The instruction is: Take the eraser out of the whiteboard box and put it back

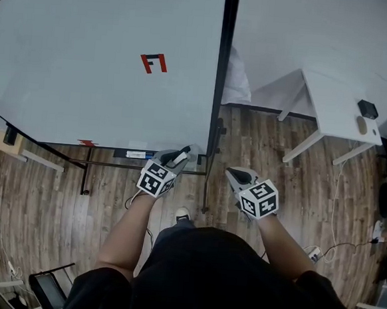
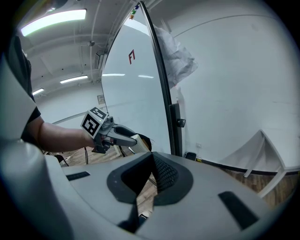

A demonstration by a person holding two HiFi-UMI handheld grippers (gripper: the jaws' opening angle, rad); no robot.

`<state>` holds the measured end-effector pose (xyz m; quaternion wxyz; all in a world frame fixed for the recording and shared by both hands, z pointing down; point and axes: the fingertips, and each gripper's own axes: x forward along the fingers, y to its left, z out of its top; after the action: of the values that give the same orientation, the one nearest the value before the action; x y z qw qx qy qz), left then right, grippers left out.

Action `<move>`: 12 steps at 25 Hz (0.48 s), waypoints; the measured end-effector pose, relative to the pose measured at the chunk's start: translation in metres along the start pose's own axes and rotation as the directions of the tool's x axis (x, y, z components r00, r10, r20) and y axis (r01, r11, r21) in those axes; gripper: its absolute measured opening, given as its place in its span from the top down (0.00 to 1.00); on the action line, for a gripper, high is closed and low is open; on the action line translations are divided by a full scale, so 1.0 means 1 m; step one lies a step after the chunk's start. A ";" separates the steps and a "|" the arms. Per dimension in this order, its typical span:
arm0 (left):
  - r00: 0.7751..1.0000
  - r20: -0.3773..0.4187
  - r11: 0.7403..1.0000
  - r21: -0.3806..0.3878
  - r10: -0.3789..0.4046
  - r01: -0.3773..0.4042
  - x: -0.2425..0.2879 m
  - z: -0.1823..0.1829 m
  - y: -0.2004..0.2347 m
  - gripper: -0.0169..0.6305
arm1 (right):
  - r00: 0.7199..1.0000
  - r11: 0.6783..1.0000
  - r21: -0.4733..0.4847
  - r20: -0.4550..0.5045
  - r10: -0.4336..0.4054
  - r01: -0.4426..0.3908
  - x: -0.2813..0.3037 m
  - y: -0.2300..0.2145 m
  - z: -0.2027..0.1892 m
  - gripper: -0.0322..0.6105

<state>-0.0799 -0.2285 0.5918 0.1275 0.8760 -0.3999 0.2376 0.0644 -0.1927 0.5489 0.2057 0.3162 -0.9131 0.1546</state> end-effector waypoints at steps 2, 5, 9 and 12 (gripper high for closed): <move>1.000 0.005 1.000 -0.006 0.006 -0.006 -0.008 -0.001 -0.003 0.75 | 1.000 1.000 -0.006 -0.001 0.006 -0.006 -0.001 0.003 0.000 0.96; 1.000 0.005 1.000 -0.005 0.016 -0.016 -0.020 -0.005 -0.008 0.75 | 1.000 1.000 -0.015 -0.004 0.015 -0.015 -0.004 0.009 -0.002 0.96; 1.000 -0.003 1.000 -0.017 0.025 -0.025 -0.032 -0.017 -0.013 0.75 | 1.000 0.999 -0.026 -0.010 0.024 -0.025 -0.008 0.015 -0.006 0.96; 1.000 -0.010 0.999 -0.028 0.030 -0.030 -0.040 -0.027 -0.018 0.75 | 0.999 0.999 -0.024 -0.013 0.034 -0.035 -0.011 0.020 -0.009 0.96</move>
<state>-0.0981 -0.1799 0.5937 0.1382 0.8669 -0.4157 0.2380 0.0625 -0.1681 0.5484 0.2128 0.2969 -0.9189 0.1490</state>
